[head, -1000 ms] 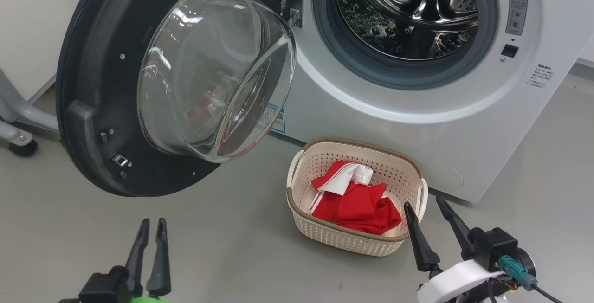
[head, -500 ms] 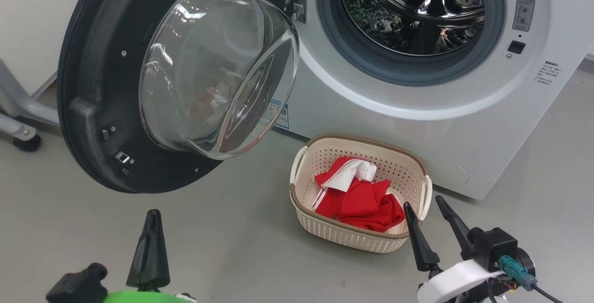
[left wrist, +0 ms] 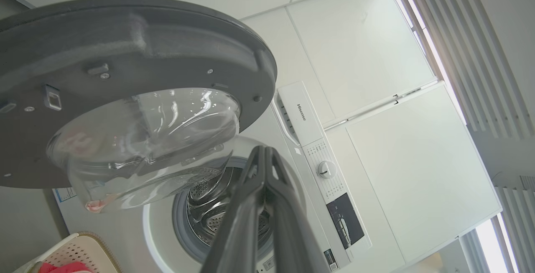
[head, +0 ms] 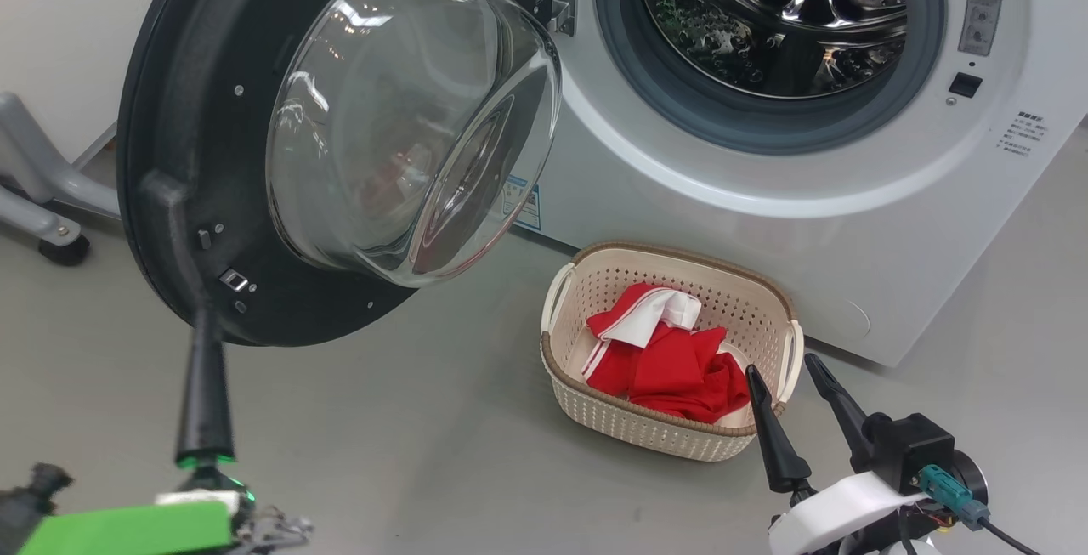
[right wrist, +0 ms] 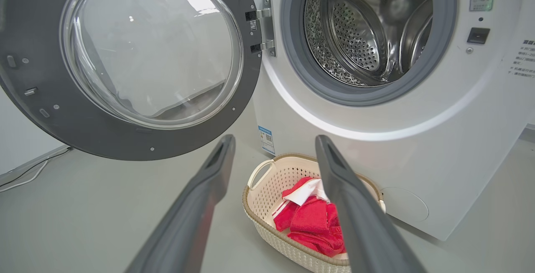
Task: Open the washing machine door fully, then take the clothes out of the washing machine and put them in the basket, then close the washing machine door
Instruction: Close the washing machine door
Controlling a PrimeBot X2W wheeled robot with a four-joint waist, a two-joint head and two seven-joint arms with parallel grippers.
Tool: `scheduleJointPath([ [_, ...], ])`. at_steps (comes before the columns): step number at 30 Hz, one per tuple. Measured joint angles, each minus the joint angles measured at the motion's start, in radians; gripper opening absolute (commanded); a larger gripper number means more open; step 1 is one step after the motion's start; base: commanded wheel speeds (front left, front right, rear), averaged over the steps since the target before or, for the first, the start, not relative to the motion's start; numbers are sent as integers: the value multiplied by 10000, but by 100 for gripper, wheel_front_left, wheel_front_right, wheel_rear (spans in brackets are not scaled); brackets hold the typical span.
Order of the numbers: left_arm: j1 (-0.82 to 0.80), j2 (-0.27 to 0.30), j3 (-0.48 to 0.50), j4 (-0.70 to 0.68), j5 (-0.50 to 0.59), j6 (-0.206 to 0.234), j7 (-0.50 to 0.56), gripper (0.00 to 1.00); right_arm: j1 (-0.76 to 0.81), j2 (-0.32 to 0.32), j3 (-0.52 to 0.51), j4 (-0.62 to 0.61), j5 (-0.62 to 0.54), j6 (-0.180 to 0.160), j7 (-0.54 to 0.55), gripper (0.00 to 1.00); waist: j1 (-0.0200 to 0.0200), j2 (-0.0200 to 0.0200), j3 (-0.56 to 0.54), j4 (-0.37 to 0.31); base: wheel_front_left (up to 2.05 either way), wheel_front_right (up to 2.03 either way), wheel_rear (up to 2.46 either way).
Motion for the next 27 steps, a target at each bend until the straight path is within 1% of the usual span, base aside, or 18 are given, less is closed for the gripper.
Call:
scheduleJointPath([
  [1,-119,-8,276,-102,-439,-96,-8,0,-1,-12,2,-10,-2,0,2,100,0,0,4,14,0,0,0],
  [3,-337,-6,888,-295,-859,-261,-59,0,-1,-17,2,-59,-2,-10,58,100,-1,0,19,29,0,0,0],
  [7,-711,-21,2207,-539,-989,-468,-96,0,-2,-56,-10,-148,-2,-12,59,100,0,0,95,68,0,0,0],
  [9,-920,13,2890,-550,-993,-466,-98,0,-4,-79,-10,-203,-2,-12,65,100,0,0,142,81,0,0,0],
  [11,-1132,155,3444,-562,-1126,-466,-98,0,-6,-84,-2,-257,-2,-12,136,100,0,0,196,81,0,0,0],
  [14,-1527,520,4033,-477,-1555,-454,-98,0,-9,-107,-27,-345,-2,-23,148,100,0,0,285,73,0,0,0],
  [17,-1948,974,4391,-132,-1983,-337,81,0,-12,-184,-44,-430,-4,-23,192,100,0,0,384,77,0,0,0],
  [22,-2489,1912,4777,627,-2579,86,794,0,-62,-194,-46,-556,0,-19,278,100,0,0,559,16,0,0,0],
  [24,-2731,2238,4909,995,-2876,311,1112,0,-91,-215,-42,-617,0,-12,309,100,0,0,625,-32,0,0,0],
  [25,-2987,2537,5012,1438,-3216,556,1417,0,-151,-253,-42,-673,-2,-10,311,100,0,0,692,-85,0,0,0],
  [27,-3220,2819,5018,1906,-3463,813,1779,0,-180,-293,-46,-725,-2,-10,374,100,0,0,762,-138,0,0,0],
])
